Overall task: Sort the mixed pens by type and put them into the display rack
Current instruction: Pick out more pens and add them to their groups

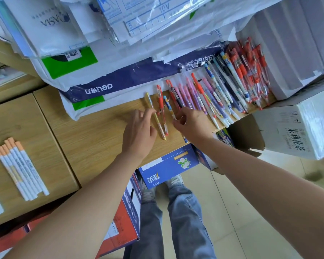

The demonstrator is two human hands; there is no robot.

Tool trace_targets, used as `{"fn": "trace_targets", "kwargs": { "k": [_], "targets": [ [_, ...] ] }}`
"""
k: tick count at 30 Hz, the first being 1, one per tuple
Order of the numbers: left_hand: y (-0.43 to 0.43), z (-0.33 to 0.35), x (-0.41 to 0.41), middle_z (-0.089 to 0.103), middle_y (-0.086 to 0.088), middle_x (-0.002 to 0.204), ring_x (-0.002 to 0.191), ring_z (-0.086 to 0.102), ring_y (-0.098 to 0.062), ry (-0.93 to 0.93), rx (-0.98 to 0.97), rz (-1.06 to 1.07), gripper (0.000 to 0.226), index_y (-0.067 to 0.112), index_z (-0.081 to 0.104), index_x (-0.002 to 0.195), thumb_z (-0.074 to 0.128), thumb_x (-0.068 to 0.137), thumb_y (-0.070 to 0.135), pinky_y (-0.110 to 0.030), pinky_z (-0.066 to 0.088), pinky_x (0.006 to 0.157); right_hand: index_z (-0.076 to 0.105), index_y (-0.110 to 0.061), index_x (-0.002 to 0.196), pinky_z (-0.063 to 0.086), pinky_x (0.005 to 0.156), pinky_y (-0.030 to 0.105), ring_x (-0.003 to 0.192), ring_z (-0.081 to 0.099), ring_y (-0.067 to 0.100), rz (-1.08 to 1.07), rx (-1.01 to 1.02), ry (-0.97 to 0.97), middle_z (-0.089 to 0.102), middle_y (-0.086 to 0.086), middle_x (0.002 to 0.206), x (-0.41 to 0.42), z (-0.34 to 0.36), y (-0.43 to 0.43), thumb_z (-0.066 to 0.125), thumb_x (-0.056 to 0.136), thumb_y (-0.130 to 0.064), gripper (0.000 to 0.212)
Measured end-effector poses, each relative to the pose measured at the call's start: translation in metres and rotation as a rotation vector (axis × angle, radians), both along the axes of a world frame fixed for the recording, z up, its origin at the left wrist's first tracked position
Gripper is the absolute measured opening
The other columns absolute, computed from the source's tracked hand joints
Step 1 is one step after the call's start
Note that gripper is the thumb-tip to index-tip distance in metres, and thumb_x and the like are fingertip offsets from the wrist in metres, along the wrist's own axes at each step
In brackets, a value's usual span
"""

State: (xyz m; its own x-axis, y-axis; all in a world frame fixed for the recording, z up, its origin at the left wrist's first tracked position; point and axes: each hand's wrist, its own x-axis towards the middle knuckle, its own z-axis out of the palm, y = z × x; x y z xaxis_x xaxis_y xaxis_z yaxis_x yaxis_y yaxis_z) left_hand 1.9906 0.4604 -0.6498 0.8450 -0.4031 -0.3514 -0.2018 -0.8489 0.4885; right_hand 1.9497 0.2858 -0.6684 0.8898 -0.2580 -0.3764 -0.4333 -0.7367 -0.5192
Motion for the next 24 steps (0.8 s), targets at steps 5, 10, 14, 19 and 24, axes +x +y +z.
{"fn": "trace_targets", "kwargs": {
  "k": [5, 10, 14, 19, 24],
  "targets": [
    [-0.009, 0.001, -0.002, 0.050, -0.002, 0.111, 0.083, 0.049, -0.010, -0.013, -0.063, -0.024, 0.030, 0.021, 0.051, 0.124, 0.053, 0.094, 0.017, -0.014, 0.035, 0.058, 0.063, -0.008, 0.083, 0.049, 0.057, 0.029, 0.061, 0.059, 0.018, -0.068, 0.058, -0.079, 0.066, 0.003, 0.070, -0.002, 0.000, 0.003, 0.067, 0.080, -0.018, 0.011],
    [-0.034, 0.010, 0.002, 0.059, 0.005, 0.087, 0.071, 0.053, -0.002, 0.268, -0.332, 0.255, 0.026, 0.017, 0.059, 0.098, 0.045, 0.099, 0.039, -0.013, 0.038, 0.058, 0.067, -0.010, 0.087, 0.053, 0.063, 0.028, 0.061, 0.061, 0.012, 0.054, 0.194, -0.129, 0.067, -0.002, 0.071, -0.008, 0.014, -0.012, 0.071, 0.082, -0.019, 0.011],
    [-0.055, 0.012, 0.012, 0.063, 0.004, 0.082, 0.066, 0.057, -0.002, 0.449, -0.414, 0.375, 0.020, 0.015, 0.061, 0.096, 0.051, 0.097, 0.032, -0.021, 0.043, 0.057, 0.069, -0.011, 0.088, 0.042, 0.060, 0.011, 0.055, 0.053, -0.002, 0.043, 0.274, -0.091, 0.066, -0.003, 0.072, -0.009, 0.020, -0.028, 0.074, 0.081, -0.018, 0.011],
    [-0.086, 0.009, 0.016, 0.059, 0.000, 0.077, 0.068, 0.054, -0.019, 0.485, -0.415, 0.453, 0.023, 0.018, 0.056, 0.084, 0.048, 0.098, 0.034, -0.032, 0.043, 0.057, 0.071, -0.013, 0.086, 0.042, 0.056, 0.018, 0.051, 0.050, 0.000, 0.046, 0.285, -0.041, 0.062, -0.008, 0.066, -0.004, 0.028, -0.054, 0.071, 0.085, -0.026, 0.013],
    [-0.107, 0.009, 0.020, 0.053, -0.002, 0.072, 0.062, 0.048, -0.017, 0.470, -0.334, 0.461, 0.026, 0.007, 0.055, 0.089, 0.043, 0.099, 0.028, -0.025, 0.040, 0.057, 0.064, -0.015, 0.105, 0.049, 0.055, 0.029, 0.060, 0.057, 0.014, -0.195, -0.063, -0.121, 0.063, -0.004, 0.075, 0.003, 0.028, -0.105, 0.060, 0.093, -0.025, 0.017]
  ]
}}
